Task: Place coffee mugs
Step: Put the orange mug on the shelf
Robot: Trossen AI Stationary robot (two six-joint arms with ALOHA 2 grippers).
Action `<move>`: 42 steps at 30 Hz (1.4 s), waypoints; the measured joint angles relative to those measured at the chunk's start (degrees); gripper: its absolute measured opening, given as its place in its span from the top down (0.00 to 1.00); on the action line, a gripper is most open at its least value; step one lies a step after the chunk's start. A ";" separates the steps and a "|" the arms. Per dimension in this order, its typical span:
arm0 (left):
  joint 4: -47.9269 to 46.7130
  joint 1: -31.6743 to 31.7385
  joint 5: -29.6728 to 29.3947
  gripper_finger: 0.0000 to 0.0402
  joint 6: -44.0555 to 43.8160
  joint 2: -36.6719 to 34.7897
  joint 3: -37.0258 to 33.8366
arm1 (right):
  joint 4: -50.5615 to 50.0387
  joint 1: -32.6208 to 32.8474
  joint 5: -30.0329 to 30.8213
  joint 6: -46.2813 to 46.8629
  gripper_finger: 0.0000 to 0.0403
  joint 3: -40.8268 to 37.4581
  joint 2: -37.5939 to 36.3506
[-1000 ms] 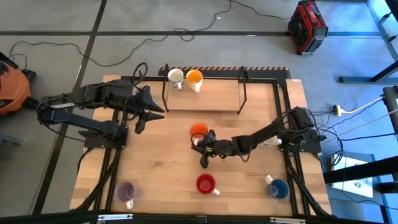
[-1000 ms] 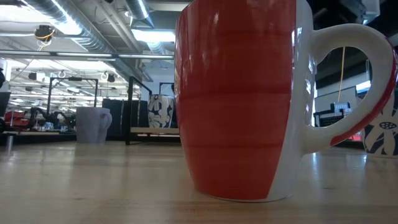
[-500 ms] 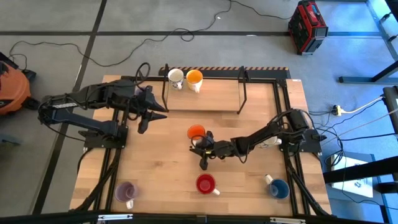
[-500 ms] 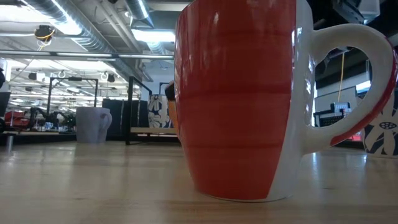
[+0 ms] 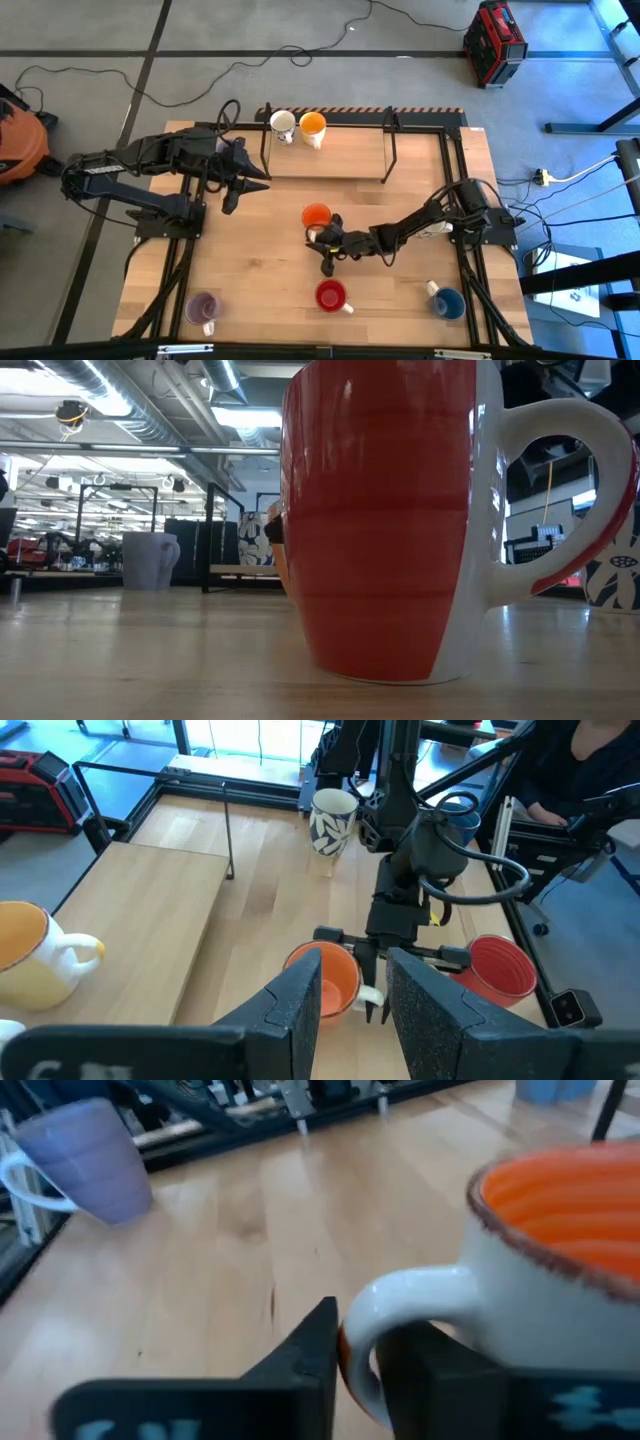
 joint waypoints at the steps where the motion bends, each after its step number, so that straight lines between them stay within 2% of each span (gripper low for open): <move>1: -0.02 0.02 0.02 0.73 0.00 0.00 0.00 | -0.36 0.06 0.23 -0.06 0.83 -0.04 0.06; 8: 0.00 0.02 0.07 0.73 -0.15 0.00 0.00 | -5.32 -0.02 0.60 0.91 0.63 -0.04 -1.43; 12: -0.02 0.01 0.11 0.73 -0.15 0.00 0.01 | -12.23 -0.07 1.13 2.86 0.57 -0.04 -4.38; 22: -0.02 0.00 0.17 0.73 -0.13 0.00 0.02 | -24.57 -0.09 0.38 5.23 0.55 -0.08 -8.79; 30: -0.02 0.01 0.19 0.73 -0.13 -0.02 0.04 | -32.42 0.79 0.08 13.95 0.55 0.00 -10.82; 33: -0.01 0.01 0.17 0.73 -0.24 -0.02 0.04 | -32.24 2.23 2.61 14.82 0.55 1.33 -11.44; 42: 0.44 0.00 -0.57 0.73 -0.68 0.00 0.04 | -37.17 4.37 19.24 22.77 0.55 4.75 -10.94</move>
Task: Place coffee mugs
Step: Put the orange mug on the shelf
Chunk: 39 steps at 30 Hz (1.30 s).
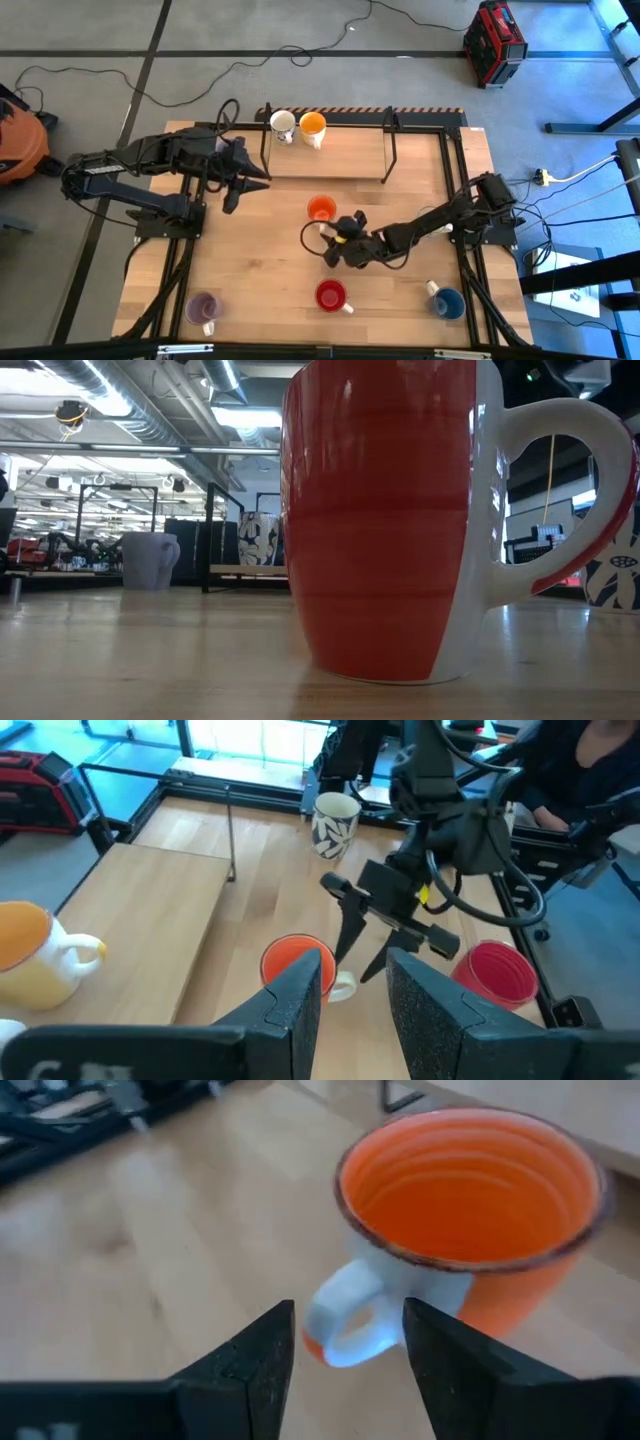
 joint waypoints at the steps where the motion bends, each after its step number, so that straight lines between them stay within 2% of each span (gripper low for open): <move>1: 0.04 0.00 -0.39 0.73 -0.41 0.00 0.01 | -0.40 0.00 0.31 0.86 0.55 -0.01 0.00; 6: 0.02 0.02 -0.77 0.73 -1.22 0.00 0.00 | -0.31 0.50 -1.37 1.06 0.55 -0.02 0.02; 10: 0.04 0.02 -0.79 0.73 -1.26 0.00 0.00 | -0.90 1.24 1.42 1.71 0.55 -0.02 0.02; 16: 0.29 0.00 -0.92 0.73 -1.26 0.00 0.00 | -7.63 0.52 4.72 5.80 0.55 0.01 0.02; 24: 0.87 0.00 -0.96 0.73 -1.24 0.00 0.00 | -5.82 1.46 2.53 5.89 0.55 -0.07 -0.22; 31: 0.88 0.01 -1.07 0.73 -1.24 0.00 0.00 | -0.21 0.90 7.55 5.43 0.55 -0.04 3.15; 35: 0.90 0.02 -1.19 0.73 -0.98 0.00 0.00 | 3.21 1.34 16.61 5.53 0.55 -0.04 5.65; 39: 0.90 0.02 -2.01 0.73 -0.98 0.00 0.00 | 4.72 1.44 18.24 5.04 0.55 0.02 7.52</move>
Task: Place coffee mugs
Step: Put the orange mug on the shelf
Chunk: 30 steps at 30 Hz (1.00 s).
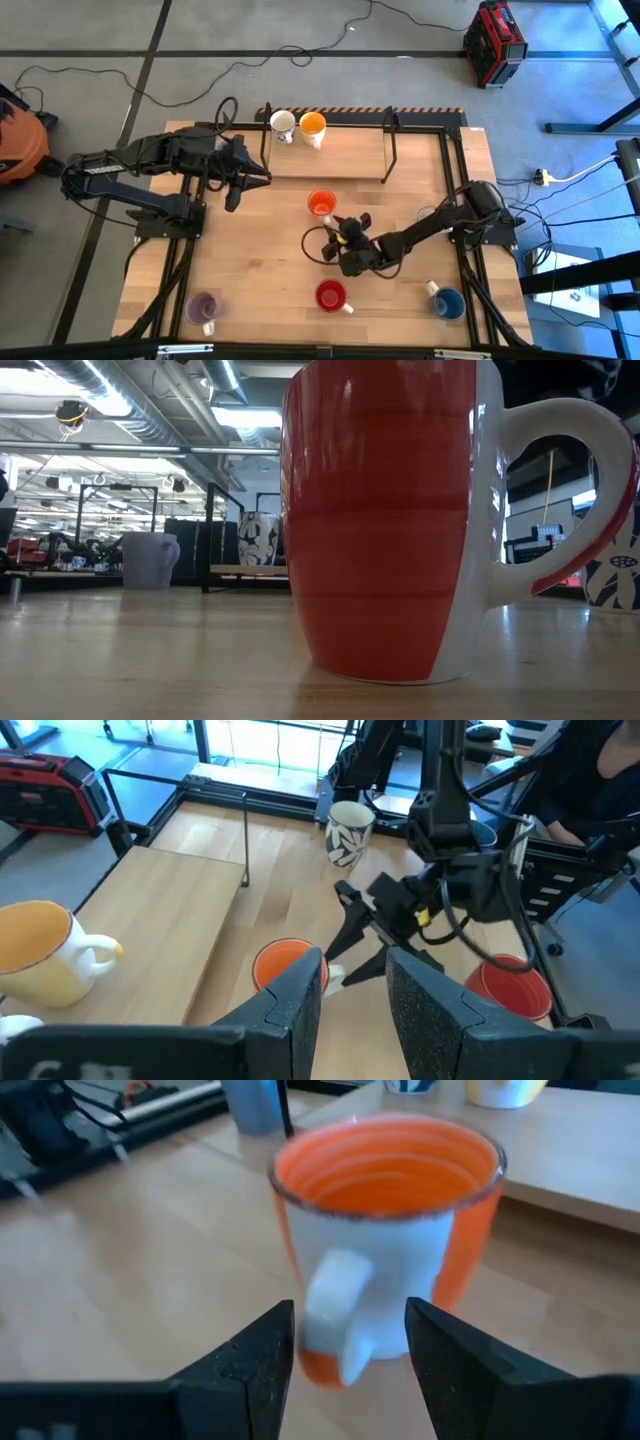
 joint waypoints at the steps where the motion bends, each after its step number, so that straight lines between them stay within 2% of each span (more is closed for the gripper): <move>1: 0.00 0.00 0.00 0.73 0.00 -0.01 0.00 | 0.23 0.00 -0.03 -0.08 0.55 -0.02 0.59; 7: -0.02 0.00 0.00 0.73 0.18 0.00 0.00 | 4.00 0.01 1.35 -1.92 0.58 -0.04 2.71; 12: -0.02 -0.02 -0.02 0.73 0.22 0.00 0.00 | 7.62 -0.09 2.60 -6.90 0.71 -0.07 2.74; 18: -0.02 -0.01 -0.02 0.73 0.22 -0.01 0.00 | 7.49 -0.46 2.12 -7.17 0.91 -0.07 2.74; 30: -0.04 -0.02 -0.02 0.73 0.24 0.00 0.00 | 6.45 -0.37 1.29 -8.51 0.92 -0.07 -0.12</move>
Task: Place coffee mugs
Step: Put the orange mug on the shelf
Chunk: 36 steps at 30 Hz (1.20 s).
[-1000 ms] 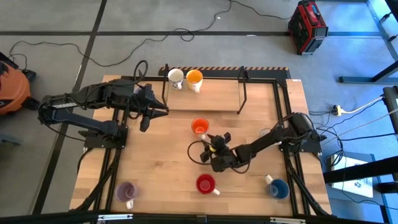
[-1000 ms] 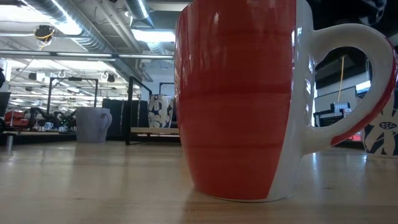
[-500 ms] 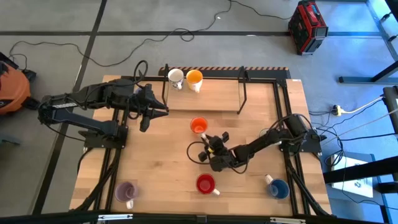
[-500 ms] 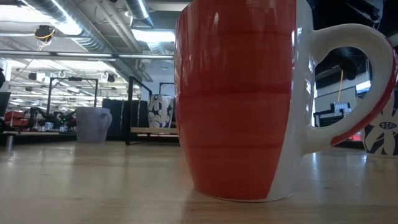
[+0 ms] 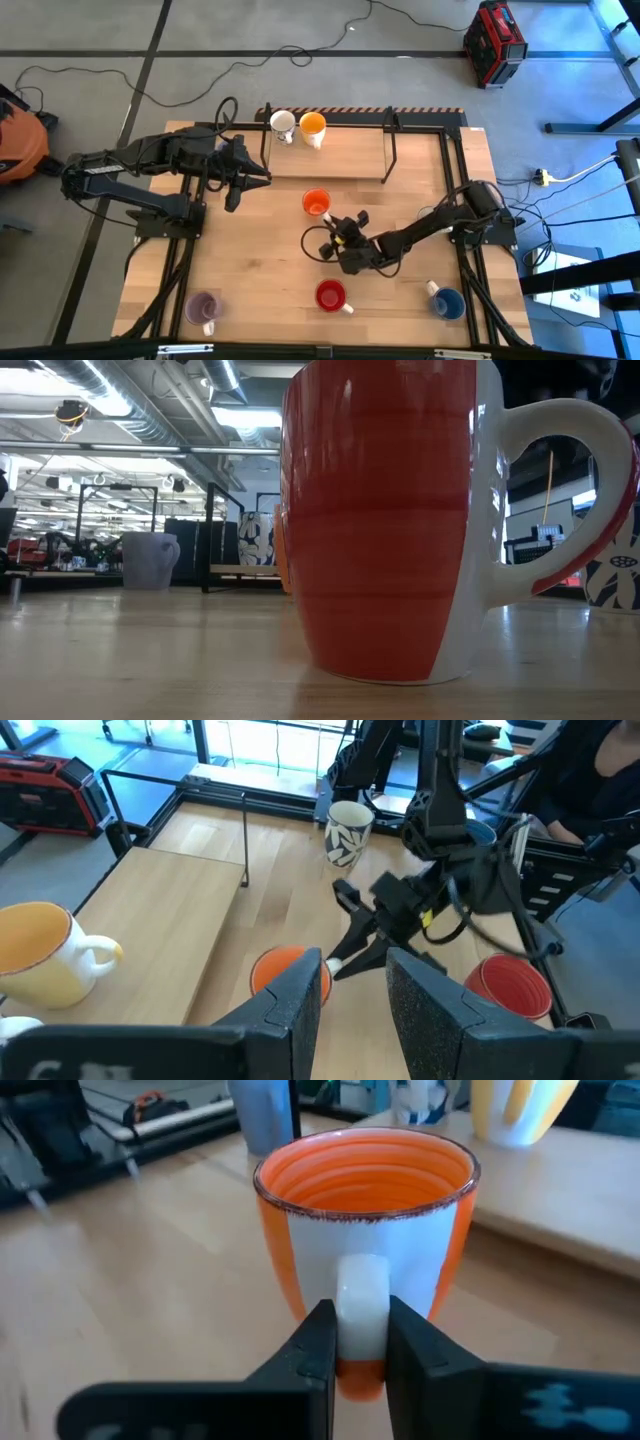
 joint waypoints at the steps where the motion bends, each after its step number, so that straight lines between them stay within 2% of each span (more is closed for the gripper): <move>1: 0.00 0.01 0.00 0.73 0.00 -0.02 0.00 | -0.11 0.00 0.65 -0.10 0.92 0.00 -0.73; 12: -0.02 0.02 0.02 0.73 -0.33 -0.09 0.00 | -8.15 -1.56 5.26 -0.33 0.92 0.00 -10.14; 23: -0.04 0.00 0.00 0.73 -0.83 -0.09 0.00 | -10.05 -13.08 4.58 -0.55 0.92 0.00 -12.16; 28: -0.04 0.00 0.00 0.73 -1.77 -0.09 0.00 | -9.82 -18.25 4.59 -3.75 0.92 0.00 -12.16; 36: -0.04 0.01 -0.47 0.73 -1.74 -0.09 0.00 | -9.76 -25.20 0.24 -4.53 0.92 0.00 -11.88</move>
